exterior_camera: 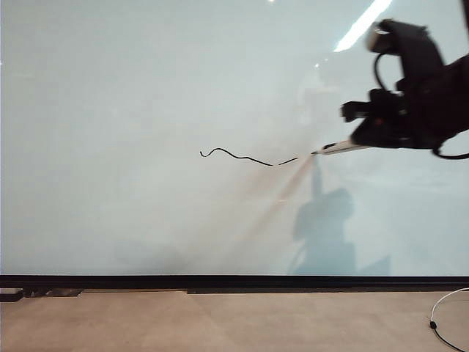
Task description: Pick up the pen on the shelf to the right of the whiteboard and draw a straight line.
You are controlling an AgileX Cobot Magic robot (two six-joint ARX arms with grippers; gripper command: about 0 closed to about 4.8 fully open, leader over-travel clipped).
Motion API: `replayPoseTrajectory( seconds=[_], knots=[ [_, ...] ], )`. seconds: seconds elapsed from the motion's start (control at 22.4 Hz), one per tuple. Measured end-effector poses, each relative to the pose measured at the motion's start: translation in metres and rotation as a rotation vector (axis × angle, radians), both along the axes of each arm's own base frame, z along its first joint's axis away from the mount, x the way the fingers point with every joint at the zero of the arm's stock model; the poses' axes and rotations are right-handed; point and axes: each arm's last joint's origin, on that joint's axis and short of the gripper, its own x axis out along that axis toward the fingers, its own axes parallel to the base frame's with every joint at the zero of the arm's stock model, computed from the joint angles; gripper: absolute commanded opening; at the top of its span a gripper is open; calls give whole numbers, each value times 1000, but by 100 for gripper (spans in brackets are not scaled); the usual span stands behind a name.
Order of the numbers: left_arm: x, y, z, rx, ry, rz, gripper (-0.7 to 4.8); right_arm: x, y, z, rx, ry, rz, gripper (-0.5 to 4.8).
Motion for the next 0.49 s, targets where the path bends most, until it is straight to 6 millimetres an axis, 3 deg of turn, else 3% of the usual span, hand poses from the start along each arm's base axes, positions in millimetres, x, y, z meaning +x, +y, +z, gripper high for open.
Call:
replayPoseTrajectory(
  seconds=[0.49],
  knots=[
    [0, 0, 0, 0, 0, 0, -5, -14, -35, 0, -2, -10, -131, -5]
  ],
)
